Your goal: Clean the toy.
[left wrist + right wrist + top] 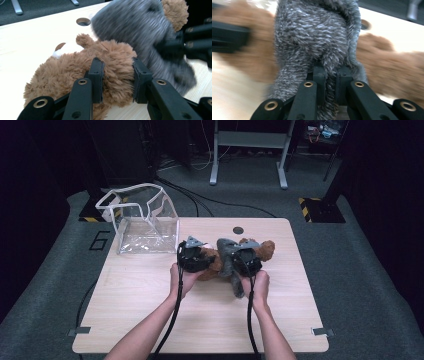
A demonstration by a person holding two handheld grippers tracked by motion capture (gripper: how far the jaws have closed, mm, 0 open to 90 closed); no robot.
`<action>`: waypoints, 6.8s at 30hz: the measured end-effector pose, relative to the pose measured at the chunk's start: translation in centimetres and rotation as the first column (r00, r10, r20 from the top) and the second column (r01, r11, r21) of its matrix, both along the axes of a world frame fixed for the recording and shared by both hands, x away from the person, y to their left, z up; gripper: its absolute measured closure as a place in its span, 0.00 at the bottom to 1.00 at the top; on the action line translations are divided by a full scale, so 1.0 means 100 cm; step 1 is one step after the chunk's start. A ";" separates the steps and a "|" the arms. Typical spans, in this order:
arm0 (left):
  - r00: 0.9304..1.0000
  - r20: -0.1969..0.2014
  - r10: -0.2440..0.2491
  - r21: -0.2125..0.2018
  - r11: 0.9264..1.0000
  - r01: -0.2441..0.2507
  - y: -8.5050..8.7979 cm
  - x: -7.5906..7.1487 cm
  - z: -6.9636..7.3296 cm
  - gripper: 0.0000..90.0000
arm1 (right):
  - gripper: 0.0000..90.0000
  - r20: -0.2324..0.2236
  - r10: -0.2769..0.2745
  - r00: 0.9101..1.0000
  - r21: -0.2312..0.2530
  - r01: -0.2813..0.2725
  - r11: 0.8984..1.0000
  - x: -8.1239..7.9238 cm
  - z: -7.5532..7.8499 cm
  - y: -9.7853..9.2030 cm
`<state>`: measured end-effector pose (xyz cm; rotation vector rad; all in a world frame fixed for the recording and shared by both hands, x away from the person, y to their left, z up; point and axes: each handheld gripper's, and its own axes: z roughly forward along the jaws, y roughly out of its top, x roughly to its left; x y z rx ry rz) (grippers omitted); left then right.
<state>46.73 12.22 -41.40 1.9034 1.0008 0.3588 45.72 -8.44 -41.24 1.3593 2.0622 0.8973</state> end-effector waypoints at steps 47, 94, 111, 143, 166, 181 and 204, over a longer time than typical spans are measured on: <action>1.000 0.019 0.013 0.007 1.000 -0.013 0.023 -0.002 0.001 0.47 | 0.91 -0.051 -0.111 0.993 0.109 0.116 0.987 -0.016 -0.028 -0.043; 0.996 -0.090 0.007 0.017 1.000 -0.006 0.049 0.016 -0.026 0.66 | 0.91 -0.042 0.133 0.990 0.010 -0.133 0.991 -0.023 -0.035 0.053; 0.996 -0.089 -0.014 0.005 1.000 0.014 0.063 0.013 -0.028 0.73 | 0.91 -0.013 0.128 0.992 0.018 -0.128 0.992 -0.009 -0.014 0.071; 0.995 -0.084 -0.048 -0.014 0.999 0.047 0.068 0.015 -0.029 0.89 | 0.91 -0.103 0.236 0.966 0.013 -0.236 0.972 -0.020 -0.043 0.092; 0.995 -0.083 -0.058 -0.015 0.998 0.057 0.068 0.013 -0.029 0.86 | 0.91 -0.068 0.191 0.979 0.107 -0.184 0.977 -0.007 -0.014 0.077; 0.995 -0.076 -0.058 -0.021 0.998 0.056 0.068 0.012 -0.027 0.79 | 0.91 -0.033 0.087 0.996 0.157 -0.081 0.984 0.004 0.000 0.042; 0.995 -0.070 -0.069 -0.017 0.998 0.068 0.071 0.010 -0.028 0.91 | 0.91 -0.130 0.235 0.963 0.087 -0.225 0.970 -0.018 -0.048 0.087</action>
